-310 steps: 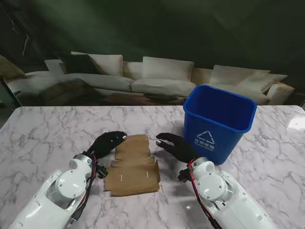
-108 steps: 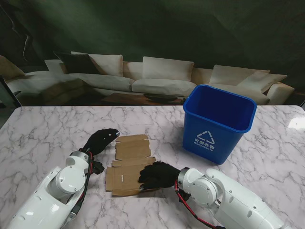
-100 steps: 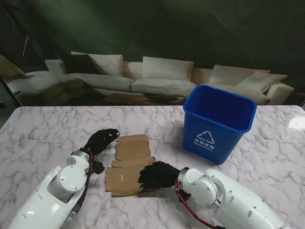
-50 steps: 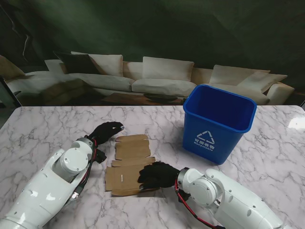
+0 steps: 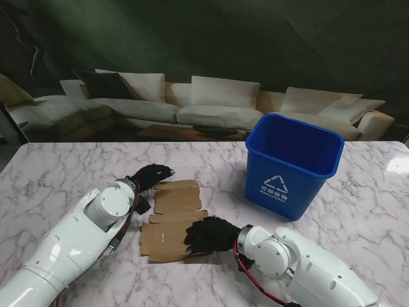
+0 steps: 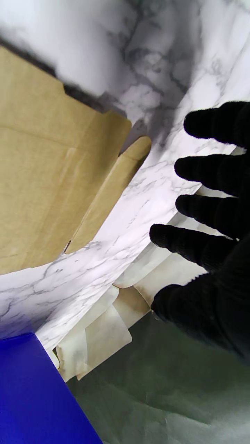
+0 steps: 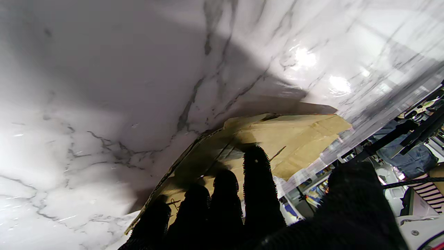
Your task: Fold the flattened cardboard along its creases and drop it into the bin
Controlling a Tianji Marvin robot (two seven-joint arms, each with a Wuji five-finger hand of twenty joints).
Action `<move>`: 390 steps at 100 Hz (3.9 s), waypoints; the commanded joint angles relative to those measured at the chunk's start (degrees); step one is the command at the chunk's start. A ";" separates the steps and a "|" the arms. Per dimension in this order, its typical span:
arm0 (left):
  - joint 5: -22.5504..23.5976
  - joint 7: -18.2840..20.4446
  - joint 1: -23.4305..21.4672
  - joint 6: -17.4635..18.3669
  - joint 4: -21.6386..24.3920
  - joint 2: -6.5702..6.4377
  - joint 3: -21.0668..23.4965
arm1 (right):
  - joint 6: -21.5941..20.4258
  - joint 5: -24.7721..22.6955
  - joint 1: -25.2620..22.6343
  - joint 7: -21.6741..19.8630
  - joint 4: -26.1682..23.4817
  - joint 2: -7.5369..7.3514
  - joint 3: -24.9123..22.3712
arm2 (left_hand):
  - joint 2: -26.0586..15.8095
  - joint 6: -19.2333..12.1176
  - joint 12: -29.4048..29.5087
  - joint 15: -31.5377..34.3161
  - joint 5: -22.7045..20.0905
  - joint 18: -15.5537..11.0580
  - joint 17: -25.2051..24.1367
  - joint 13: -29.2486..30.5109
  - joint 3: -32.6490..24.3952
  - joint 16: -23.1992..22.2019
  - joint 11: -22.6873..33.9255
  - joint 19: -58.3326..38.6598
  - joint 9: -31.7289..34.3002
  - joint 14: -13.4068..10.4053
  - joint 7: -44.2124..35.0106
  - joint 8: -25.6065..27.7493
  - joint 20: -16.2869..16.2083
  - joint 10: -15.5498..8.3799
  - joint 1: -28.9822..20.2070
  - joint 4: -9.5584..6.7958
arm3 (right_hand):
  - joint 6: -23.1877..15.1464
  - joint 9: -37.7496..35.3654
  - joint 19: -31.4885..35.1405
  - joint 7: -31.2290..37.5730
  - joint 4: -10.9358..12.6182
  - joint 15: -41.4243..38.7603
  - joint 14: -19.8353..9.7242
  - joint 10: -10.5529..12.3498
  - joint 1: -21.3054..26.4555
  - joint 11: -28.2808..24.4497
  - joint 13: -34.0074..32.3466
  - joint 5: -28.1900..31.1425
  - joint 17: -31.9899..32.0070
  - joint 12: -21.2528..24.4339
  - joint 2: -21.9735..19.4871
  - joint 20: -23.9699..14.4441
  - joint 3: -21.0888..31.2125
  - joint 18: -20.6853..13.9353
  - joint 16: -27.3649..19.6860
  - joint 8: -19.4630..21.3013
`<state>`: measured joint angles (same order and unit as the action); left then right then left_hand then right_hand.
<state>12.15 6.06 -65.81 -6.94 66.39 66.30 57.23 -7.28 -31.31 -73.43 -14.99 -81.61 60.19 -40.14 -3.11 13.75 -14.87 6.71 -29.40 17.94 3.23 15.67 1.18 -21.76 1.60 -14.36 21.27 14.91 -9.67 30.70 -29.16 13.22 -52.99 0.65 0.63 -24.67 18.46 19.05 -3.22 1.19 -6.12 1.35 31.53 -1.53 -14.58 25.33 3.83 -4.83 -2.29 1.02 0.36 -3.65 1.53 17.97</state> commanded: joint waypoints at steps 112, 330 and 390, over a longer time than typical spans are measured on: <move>-7.48 11.66 3.48 -6.20 -2.26 0.25 -5.81 | 0.67 0.72 0.28 -0.86 3.14 0.12 2.18 | -0.85 0.54 -2.65 10.95 -0.77 -0.25 2.21 11.21 1.01 -14.21 2.18 -21.55 7.35 5.58 0.36 -0.87 -8.45 2.98 0.34 0.58 | 1.29 -0.58 4.75 0.72 0.65 -0.12 1.16 -2.33 -1.61 -6.02 -0.44 1.26 -0.64 -2.28 -2.04 -0.11 -1.29 4.68 0.19 -0.42; -18.32 23.87 -9.63 -6.26 19.78 -4.17 5.21 | 2.88 -0.30 2.84 -2.44 5.01 -0.22 5.12 | -4.53 1.17 1.24 24.57 6.30 4.93 15.03 18.29 1.39 -23.76 0.23 -47.58 0.18 11.23 3.46 -3.91 -5.37 8.13 5.39 1.25 | 3.91 -0.48 11.93 -2.69 0.72 0.02 5.28 -6.35 -1.35 0.13 1.05 -3.45 0.54 0.94 -2.65 -0.68 -1.25 7.37 -0.10 -1.94; -11.87 26.48 -12.07 -4.17 22.27 -6.05 6.83 | 3.41 -0.36 2.96 -2.39 5.14 -0.18 5.32 | -4.81 -1.71 -6.23 13.63 -3.16 7.59 1.29 13.65 1.34 -14.61 4.14 -31.89 17.80 7.87 -0.90 -1.99 -2.07 2.03 3.27 1.03 | 3.90 0.97 12.95 -2.56 0.76 0.02 5.47 -6.48 -1.07 -2.21 1.06 -3.38 0.54 -0.42 -2.64 -0.67 -1.19 7.76 -0.11 -1.67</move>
<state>-0.12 31.30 -77.25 -12.44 88.56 60.67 64.00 -5.22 -30.93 -69.07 -16.02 -79.74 60.72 -35.67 -6.65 15.03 -21.69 25.58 -28.61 23.76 8.01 31.98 1.63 -40.48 6.50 -52.57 40.08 25.15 -8.49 27.16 -34.89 17.63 -49.50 0.70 -2.51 -22.19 21.40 15.56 -3.22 2.24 -8.90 5.19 31.53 0.45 -12.36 21.46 6.95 -3.33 -2.29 1.31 0.37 -6.12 1.41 16.06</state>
